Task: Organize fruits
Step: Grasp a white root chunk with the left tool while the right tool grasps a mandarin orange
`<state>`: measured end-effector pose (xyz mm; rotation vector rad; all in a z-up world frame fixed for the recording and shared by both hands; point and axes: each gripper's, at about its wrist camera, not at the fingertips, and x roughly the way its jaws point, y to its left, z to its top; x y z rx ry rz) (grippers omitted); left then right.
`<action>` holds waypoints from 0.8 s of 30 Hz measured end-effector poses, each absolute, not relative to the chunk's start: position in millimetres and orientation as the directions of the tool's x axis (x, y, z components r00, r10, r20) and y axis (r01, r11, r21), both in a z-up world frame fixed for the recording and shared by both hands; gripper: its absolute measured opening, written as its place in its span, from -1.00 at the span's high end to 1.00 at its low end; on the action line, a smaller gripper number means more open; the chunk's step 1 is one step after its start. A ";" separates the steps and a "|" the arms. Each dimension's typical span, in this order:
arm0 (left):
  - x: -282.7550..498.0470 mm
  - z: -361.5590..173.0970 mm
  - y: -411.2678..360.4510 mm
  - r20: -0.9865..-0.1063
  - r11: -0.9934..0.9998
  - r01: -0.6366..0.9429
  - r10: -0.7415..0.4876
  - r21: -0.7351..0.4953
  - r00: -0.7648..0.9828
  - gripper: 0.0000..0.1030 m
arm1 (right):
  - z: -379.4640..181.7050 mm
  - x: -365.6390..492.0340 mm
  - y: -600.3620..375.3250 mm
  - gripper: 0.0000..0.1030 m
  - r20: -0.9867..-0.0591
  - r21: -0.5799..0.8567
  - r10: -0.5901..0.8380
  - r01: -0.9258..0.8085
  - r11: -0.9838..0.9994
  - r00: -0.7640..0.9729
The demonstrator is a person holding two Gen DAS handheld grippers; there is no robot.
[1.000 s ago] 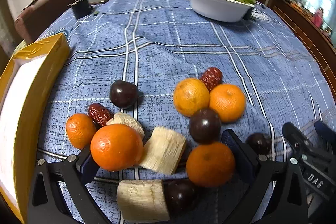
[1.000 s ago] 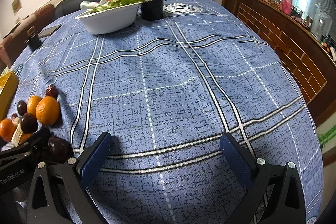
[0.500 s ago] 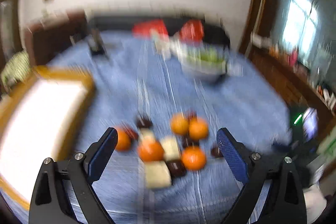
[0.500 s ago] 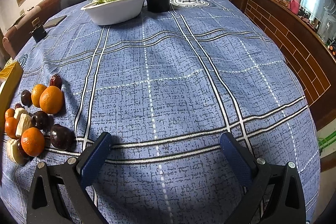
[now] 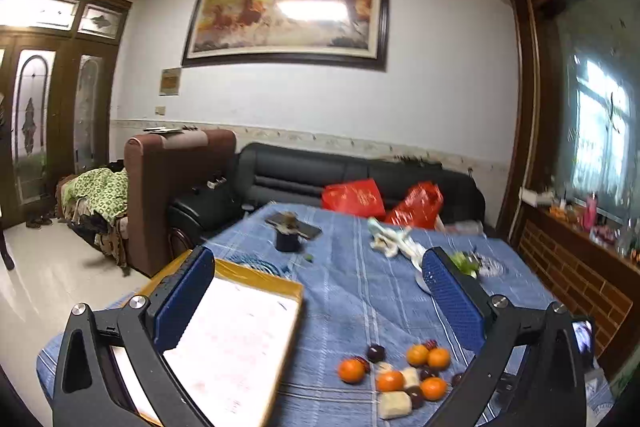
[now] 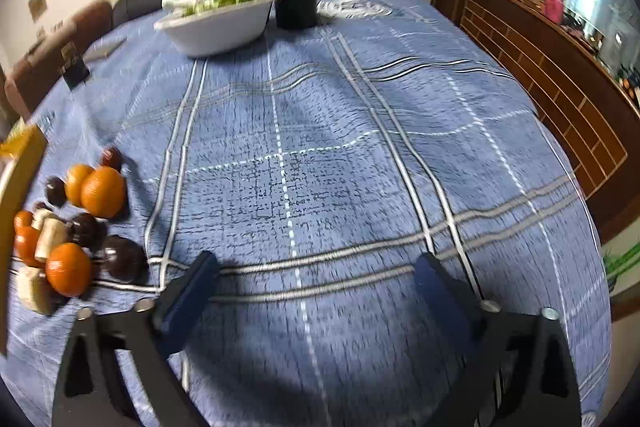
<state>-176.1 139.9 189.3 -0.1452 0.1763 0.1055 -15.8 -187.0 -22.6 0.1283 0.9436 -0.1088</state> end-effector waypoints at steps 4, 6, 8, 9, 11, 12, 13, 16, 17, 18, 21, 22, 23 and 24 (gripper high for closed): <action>-167.8 184.6 170.4 -0.221 0.970 -0.166 0.124 -0.181 0.967 -1.00 | 9.5 -45.0 -181.5 -0.78 -0.724 0.098 -0.008 0.115 0.988 0.690; -149.0 170.3 175.9 -0.311 0.964 -0.203 0.143 -0.171 0.940 -1.00 | 25.4 -51.3 -171.0 -0.78 -0.681 0.107 0.029 0.060 0.992 0.731; -131.6 149.6 175.7 -0.398 0.969 -0.187 0.109 -0.162 0.911 -1.00 | 32.5 -48.9 -159.0 -0.76 -0.675 0.132 0.093 -0.004 0.991 0.732; -127.1 140.9 175.6 -0.428 0.971 -0.173 0.086 -0.166 0.899 -0.97 | 34.7 -47.6 -148.9 -0.68 -0.674 0.144 0.134 -0.048 0.988 0.726; -119.9 124.4 172.7 -0.479 0.975 -0.123 0.019 -0.187 0.877 -0.67 | 34.6 -45.0 -125.8 -0.40 -0.678 0.167 0.216 -0.138 0.976 0.702; -115.4 117.6 170.9 -0.508 0.976 -0.083 -0.033 -0.203 0.861 -0.35 | 33.3 -44.8 -117.3 -0.24 -0.683 0.182 0.253 -0.176 0.967 0.685; -113.8 114.2 169.7 -0.527 0.975 -0.054 -0.069 -0.215 0.847 -0.06 | 30.2 -43.3 -106.7 -0.19 -0.691 0.201 0.296 -0.219 0.955 0.660; -106.7 105.0 164.5 -0.562 0.969 -0.018 -0.127 -0.246 0.817 0.02 | 16.4 -35.8 -85.2 -0.17 -0.708 0.221 0.342 -0.266 0.938 0.618; -106.0 102.5 162.7 -0.565 0.968 -0.008 -0.140 -0.251 0.813 0.02 | 12.8 -33.9 -81.5 -0.17 -0.710 0.223 0.343 -0.266 0.938 0.615; -105.0 99.9 160.3 -0.570 0.967 0.010 -0.158 -0.253 0.806 0.01 | 8.8 -30.2 -78.8 -0.17 -0.713 0.232 0.349 -0.265 0.936 0.609; -102.6 91.9 147.9 -0.594 0.969 0.042 -0.184 -0.244 0.783 0.00 | -2.8 -18.7 -73.2 -0.17 -0.720 0.265 0.372 -0.262 0.928 0.587; -100.7 87.4 143.1 -0.606 0.969 0.053 -0.194 -0.242 0.771 0.00 | -6.1 -16.2 -72.0 -0.17 -0.722 0.270 0.376 -0.263 0.926 0.581; -101.1 84.9 140.9 -0.614 0.968 0.060 -0.201 -0.243 0.763 0.00 | -8.8 -15.8 -69.9 -0.17 -0.725 0.274 0.380 -0.265 0.924 0.575; -100.9 82.4 137.5 -0.624 0.967 0.067 -0.210 -0.244 0.753 0.00 | -13.1 -13.4 -69.6 -0.16 -0.727 0.285 0.389 -0.267 0.921 0.565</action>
